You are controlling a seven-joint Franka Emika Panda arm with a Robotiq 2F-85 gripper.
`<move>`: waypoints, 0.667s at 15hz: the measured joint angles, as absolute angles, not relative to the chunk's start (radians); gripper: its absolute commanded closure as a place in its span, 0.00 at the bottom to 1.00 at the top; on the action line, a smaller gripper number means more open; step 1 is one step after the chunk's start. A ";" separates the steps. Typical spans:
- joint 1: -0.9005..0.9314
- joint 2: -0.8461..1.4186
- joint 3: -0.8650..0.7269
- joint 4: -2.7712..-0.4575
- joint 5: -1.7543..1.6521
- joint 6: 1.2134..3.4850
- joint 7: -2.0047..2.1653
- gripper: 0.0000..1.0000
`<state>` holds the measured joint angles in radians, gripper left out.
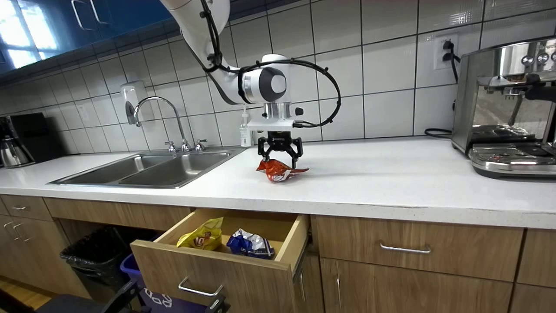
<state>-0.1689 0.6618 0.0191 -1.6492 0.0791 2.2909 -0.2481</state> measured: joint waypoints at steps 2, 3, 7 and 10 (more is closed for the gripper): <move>-0.169 0.631 0.019 -1.698 0.079 2.299 -0.252 0.00; -0.169 0.616 0.019 -1.722 0.079 2.303 -0.255 0.00; -0.169 0.558 0.019 -1.808 0.079 2.314 -0.262 0.00; -0.167 0.517 0.019 -1.869 0.079 2.320 -0.262 0.00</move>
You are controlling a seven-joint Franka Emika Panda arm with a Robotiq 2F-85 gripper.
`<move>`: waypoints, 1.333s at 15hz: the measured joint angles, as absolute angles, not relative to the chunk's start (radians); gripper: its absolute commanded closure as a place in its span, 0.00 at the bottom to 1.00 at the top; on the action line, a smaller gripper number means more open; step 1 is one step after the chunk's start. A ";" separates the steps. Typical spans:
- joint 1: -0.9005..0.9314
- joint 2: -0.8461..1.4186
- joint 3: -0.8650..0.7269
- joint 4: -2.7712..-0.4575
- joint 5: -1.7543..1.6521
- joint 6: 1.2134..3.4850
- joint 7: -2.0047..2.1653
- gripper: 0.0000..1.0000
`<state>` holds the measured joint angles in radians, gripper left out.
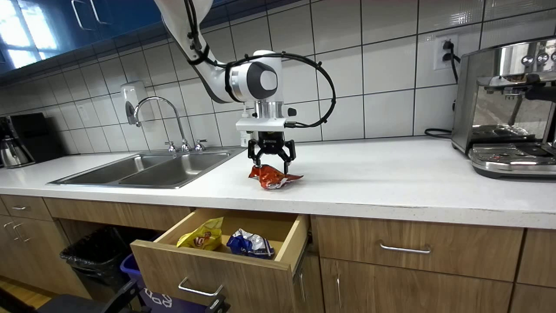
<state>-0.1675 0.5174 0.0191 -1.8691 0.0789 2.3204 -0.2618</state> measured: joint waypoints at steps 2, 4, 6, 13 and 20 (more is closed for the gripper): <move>-0.165 0.490 0.019 -1.910 0.079 2.328 -0.262 0.00; -0.160 0.462 0.019 -1.953 0.079 2.341 -0.262 0.00; -0.153 0.435 0.019 -1.997 0.079 2.356 -0.262 0.00; -0.119 0.357 0.019 -2.135 0.079 2.410 -0.260 0.00; -0.079 0.293 0.020 -2.252 0.079 2.450 -0.259 0.00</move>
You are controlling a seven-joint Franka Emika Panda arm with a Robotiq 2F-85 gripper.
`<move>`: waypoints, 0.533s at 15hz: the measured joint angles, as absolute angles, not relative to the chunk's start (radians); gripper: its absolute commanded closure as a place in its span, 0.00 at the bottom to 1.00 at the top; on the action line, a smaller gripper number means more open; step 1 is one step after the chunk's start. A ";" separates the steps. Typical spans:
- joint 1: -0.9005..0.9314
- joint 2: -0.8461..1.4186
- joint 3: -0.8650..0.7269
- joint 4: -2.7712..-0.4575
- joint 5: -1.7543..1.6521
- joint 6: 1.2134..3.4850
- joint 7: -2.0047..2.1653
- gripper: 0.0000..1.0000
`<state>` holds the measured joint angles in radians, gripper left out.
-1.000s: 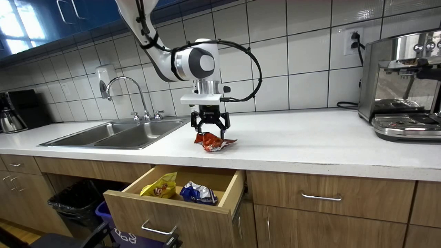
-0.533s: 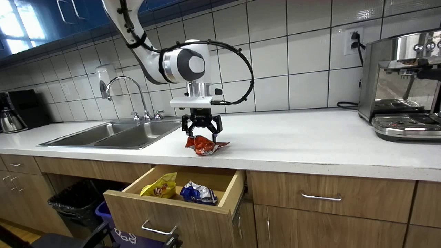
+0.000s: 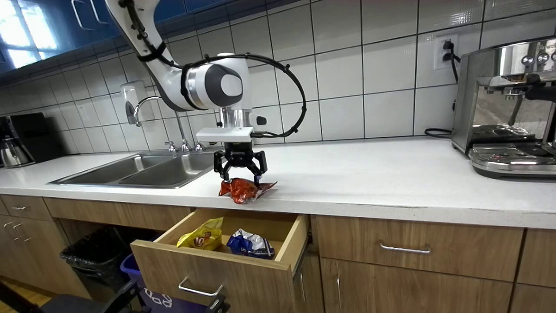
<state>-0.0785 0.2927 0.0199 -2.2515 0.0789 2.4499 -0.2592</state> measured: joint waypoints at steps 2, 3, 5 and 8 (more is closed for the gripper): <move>-0.067 0.279 0.022 -2.280 0.079 2.461 -0.258 0.00; -0.061 0.271 0.023 -2.295 0.079 2.466 -0.257 0.00; -0.050 0.256 0.026 -2.321 0.079 2.473 -0.255 0.00; -0.034 0.234 0.029 -2.358 0.079 2.477 -0.248 0.00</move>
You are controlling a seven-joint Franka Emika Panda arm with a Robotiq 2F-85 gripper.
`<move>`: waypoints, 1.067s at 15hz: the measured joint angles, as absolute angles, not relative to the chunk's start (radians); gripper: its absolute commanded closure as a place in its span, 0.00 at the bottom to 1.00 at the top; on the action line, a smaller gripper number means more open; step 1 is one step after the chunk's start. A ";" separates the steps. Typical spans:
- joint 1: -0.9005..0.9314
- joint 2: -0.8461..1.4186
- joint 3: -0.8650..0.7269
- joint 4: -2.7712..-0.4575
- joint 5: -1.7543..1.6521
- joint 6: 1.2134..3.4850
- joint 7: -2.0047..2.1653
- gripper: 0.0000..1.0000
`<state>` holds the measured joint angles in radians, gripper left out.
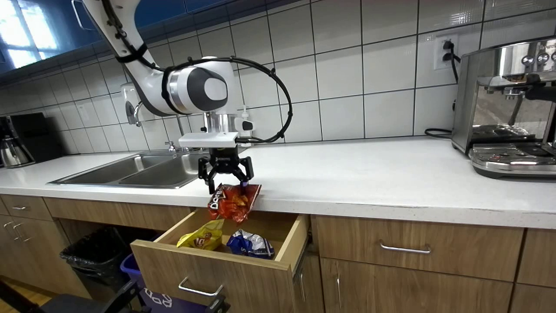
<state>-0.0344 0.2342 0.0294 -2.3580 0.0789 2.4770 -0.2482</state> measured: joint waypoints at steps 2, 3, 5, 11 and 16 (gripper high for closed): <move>-0.025 0.219 0.029 -2.384 0.079 2.482 -0.244 0.00; -0.022 0.209 0.030 -2.399 0.079 2.484 -0.243 0.00; -0.018 0.189 0.030 -2.429 0.079 2.485 -0.239 0.00; -0.018 0.131 0.029 -2.516 0.079 2.485 -0.233 0.00; -0.018 0.102 0.029 -2.553 0.080 2.485 -0.233 0.00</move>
